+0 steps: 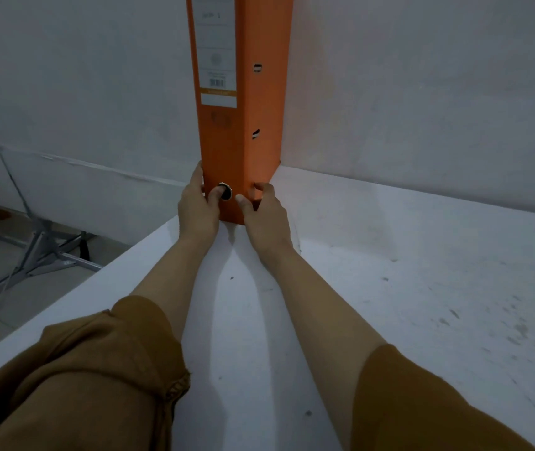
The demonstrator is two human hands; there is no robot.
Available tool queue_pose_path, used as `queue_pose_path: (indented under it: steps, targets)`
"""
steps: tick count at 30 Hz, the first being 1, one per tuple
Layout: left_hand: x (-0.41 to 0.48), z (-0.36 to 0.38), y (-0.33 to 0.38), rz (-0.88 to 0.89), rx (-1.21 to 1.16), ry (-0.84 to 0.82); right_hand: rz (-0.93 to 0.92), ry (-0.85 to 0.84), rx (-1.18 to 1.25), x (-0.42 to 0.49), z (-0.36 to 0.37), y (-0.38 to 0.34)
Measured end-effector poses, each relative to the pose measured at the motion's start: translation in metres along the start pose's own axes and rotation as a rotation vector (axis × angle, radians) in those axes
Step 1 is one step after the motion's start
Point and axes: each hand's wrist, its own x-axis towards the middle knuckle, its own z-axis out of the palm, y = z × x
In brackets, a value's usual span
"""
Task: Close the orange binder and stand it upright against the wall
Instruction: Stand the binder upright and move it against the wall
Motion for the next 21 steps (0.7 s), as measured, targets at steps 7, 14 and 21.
queue_pose_path:
  steps: [7, 14, 21]
  targets:
    - [-0.007, 0.001, -0.002, 0.013, 0.103, -0.061, 0.018, -0.061, 0.005, -0.013, -0.012, -0.001]
    - [-0.038, 0.005, 0.001, -0.044, 0.643, -0.104, -0.018, -0.103, -0.153, -0.042, -0.041, 0.003]
    - [-0.083, 0.006, 0.016, -0.056, 0.887, -0.198, 0.003, -0.122, -0.423, -0.074, -0.076, 0.019]
